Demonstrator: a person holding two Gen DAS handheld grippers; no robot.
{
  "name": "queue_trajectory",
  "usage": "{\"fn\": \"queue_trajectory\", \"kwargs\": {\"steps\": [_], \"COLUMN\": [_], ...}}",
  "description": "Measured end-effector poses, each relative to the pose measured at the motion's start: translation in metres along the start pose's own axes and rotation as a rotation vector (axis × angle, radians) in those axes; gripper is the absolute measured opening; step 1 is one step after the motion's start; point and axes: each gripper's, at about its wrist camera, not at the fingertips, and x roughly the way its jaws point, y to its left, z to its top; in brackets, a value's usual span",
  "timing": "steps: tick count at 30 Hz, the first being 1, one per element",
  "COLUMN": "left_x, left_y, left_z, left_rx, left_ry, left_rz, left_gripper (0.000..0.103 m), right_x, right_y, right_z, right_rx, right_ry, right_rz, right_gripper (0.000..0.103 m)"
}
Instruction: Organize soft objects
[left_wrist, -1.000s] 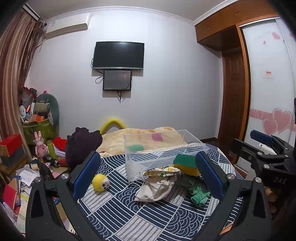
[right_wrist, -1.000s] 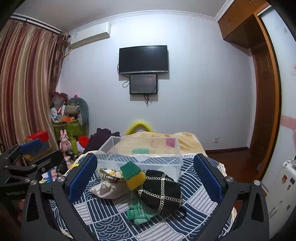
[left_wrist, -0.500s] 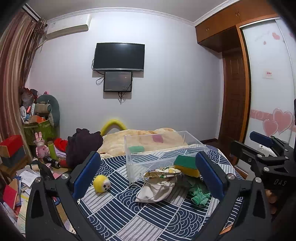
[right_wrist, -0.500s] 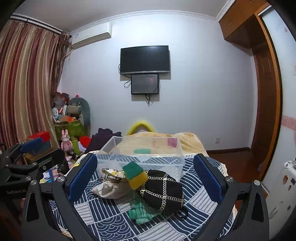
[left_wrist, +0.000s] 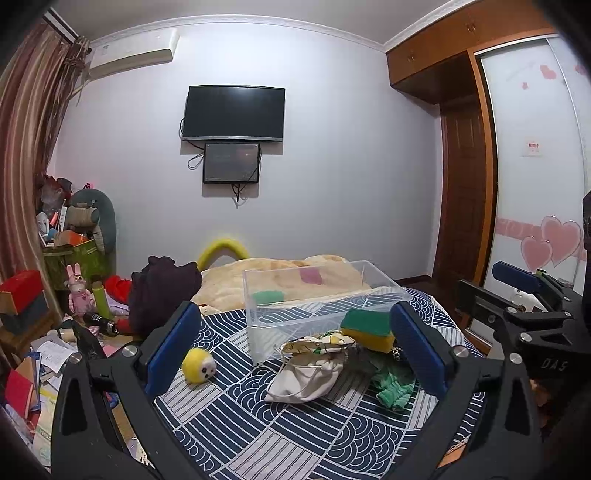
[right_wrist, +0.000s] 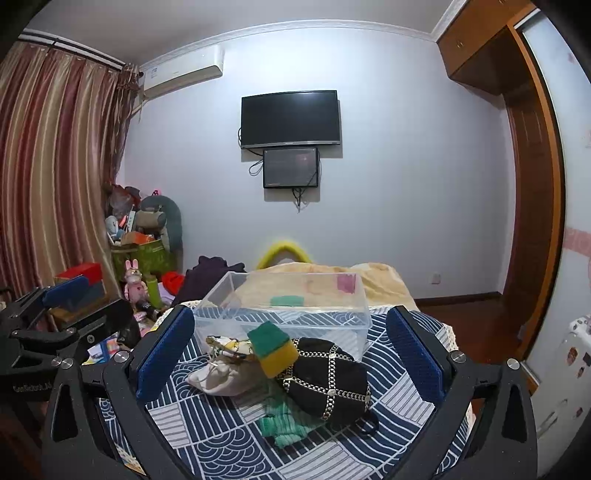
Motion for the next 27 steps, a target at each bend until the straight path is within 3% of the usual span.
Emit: {"fn": "queue_trajectory", "kwargs": {"steps": [21, 27], "left_x": [0.003, 0.016], "left_y": [0.006, 0.021], "left_z": [-0.001, -0.002], "left_rx": [-0.012, -0.024], "left_ry": [0.010, 0.050], "left_rz": [-0.015, -0.049], "left_gripper": [0.103, 0.103], "right_x": [-0.001, 0.004], "right_y": [-0.002, -0.006], "right_z": [0.000, 0.000], "right_rx": [0.004, 0.009], "right_ry": [0.002, 0.022], "right_rz": [-0.002, -0.008], "right_gripper": [0.103, 0.103]}}
